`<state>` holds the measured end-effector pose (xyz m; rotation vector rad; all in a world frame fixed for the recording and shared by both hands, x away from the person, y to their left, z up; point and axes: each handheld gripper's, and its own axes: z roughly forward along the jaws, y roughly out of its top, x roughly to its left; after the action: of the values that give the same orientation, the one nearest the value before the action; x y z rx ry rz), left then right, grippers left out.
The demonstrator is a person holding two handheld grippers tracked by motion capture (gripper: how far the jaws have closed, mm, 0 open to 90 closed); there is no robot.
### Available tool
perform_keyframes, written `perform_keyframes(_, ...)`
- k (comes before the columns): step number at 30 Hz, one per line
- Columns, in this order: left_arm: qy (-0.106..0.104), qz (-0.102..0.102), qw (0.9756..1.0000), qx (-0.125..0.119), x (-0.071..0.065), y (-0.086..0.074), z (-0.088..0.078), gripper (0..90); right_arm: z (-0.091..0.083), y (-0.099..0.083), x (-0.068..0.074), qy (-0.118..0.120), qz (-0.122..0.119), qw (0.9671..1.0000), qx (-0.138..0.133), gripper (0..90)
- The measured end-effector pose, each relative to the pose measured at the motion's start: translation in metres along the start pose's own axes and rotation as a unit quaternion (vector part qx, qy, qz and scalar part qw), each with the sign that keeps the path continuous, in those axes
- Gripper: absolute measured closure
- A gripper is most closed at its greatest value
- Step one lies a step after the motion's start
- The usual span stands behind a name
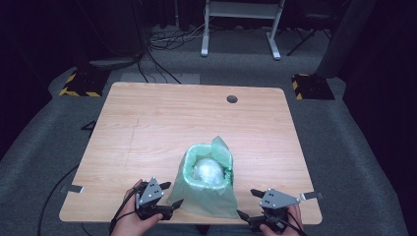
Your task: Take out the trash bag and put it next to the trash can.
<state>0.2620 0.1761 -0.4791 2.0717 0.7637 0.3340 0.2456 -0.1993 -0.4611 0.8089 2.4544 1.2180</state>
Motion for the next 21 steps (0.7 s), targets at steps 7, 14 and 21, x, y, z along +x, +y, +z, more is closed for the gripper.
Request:
perform_keyframes(7,0.003,0.005,0.9999,0.01,-0.001,0.001,0.001,43.8,-0.002,0.004,0.011,0.014,-0.005,0.9998,-0.01,20.4)
perform_keyframes(14,-0.003,0.008,0.9999,0.01,-0.003,0.004,0.001,51.6,0.01,0.007,0.025,0.031,-0.011,0.9995,-0.003,21.6)
perform_keyframes(21,-0.022,0.02,0.9995,0.01,-0.004,0.007,0.0,74.8,0.014,0.01,0.024,0.042,-0.005,0.9991,0.001,74.8)
